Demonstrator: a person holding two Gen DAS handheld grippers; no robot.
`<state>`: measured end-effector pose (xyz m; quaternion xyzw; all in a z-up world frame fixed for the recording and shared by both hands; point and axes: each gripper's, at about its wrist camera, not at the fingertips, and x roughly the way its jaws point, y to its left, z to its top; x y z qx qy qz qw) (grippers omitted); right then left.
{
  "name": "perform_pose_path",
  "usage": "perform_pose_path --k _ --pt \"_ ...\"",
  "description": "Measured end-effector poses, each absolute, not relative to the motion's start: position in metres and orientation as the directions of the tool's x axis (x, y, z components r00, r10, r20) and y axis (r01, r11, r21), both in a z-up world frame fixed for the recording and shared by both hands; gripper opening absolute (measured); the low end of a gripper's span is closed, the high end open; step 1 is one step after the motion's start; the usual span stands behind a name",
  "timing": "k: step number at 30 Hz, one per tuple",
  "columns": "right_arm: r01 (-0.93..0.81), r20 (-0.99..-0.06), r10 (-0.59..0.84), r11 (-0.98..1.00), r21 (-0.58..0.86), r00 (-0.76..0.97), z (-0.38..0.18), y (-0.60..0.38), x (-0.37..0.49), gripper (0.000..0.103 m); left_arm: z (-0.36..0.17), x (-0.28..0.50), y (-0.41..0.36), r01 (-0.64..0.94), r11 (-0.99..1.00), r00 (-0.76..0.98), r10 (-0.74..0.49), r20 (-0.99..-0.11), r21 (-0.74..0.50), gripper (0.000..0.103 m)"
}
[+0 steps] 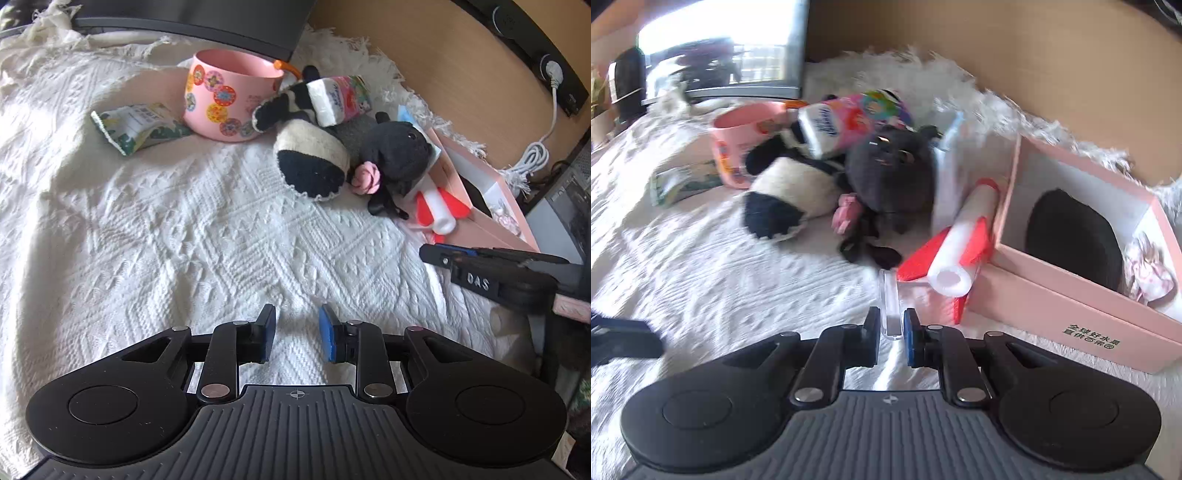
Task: Organize soft objects
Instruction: 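Grasp the clear acrylic stand with the right gripper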
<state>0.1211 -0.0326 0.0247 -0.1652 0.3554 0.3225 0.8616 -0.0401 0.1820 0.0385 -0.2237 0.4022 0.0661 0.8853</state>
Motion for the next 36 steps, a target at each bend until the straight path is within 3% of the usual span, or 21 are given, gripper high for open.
perform_pose_path --k 9,14,17,21,24,25,26,32,36 --pt "-0.761 -0.714 0.529 0.649 -0.008 0.459 0.04 -0.045 0.068 0.013 0.04 -0.025 0.165 -0.226 0.908 0.671 -0.119 -0.732 -0.354 0.028" --pt "-0.771 -0.708 0.519 0.634 -0.056 0.478 0.037 -0.05 0.055 0.014 0.039 -0.019 0.159 -0.194 0.914 0.669 -0.143 -0.729 -0.357 0.028" --pt "-0.766 -0.711 0.52 0.642 -0.04 0.473 0.038 -0.049 0.061 0.026 0.039 -0.02 0.16 -0.19 0.918 0.671 -0.138 -0.728 -0.349 0.028" --pt "-0.764 -0.715 0.519 0.644 -0.035 0.47 0.034 -0.039 0.068 0.027 0.037 -0.023 0.166 -0.208 0.919 0.666 -0.118 -0.737 -0.335 0.028" --pt "-0.759 -0.743 0.494 0.65 -0.028 0.451 0.021 -0.027 0.076 0.026 0.039 -0.022 0.172 -0.219 0.921 0.669 -0.098 -0.737 -0.321 0.028" --pt "-0.752 -0.748 0.485 0.658 -0.03 0.454 0.017 -0.026 0.078 0.022 0.039 -0.02 0.173 -0.221 0.922 0.671 -0.093 -0.735 -0.319 0.028" --pt "-0.746 -0.749 0.481 0.666 -0.026 0.456 0.016 -0.027 0.08 0.012 0.04 -0.018 0.175 -0.223 0.922 0.673 -0.09 -0.734 -0.317 0.028" --pt "-0.715 -0.728 0.458 0.696 -0.062 0.509 0.03 -0.047 0.076 0.012 0.056 0.014 0.177 -0.162 0.95 0.706 -0.078 -0.704 -0.267 0.028" --pt "-0.636 -0.715 0.408 0.769 -0.066 0.568 0.04 -0.079 0.081 0.012 0.097 0.06 0.179 -0.05 0.992 0.782 -0.032 -0.623 -0.113 0.028"
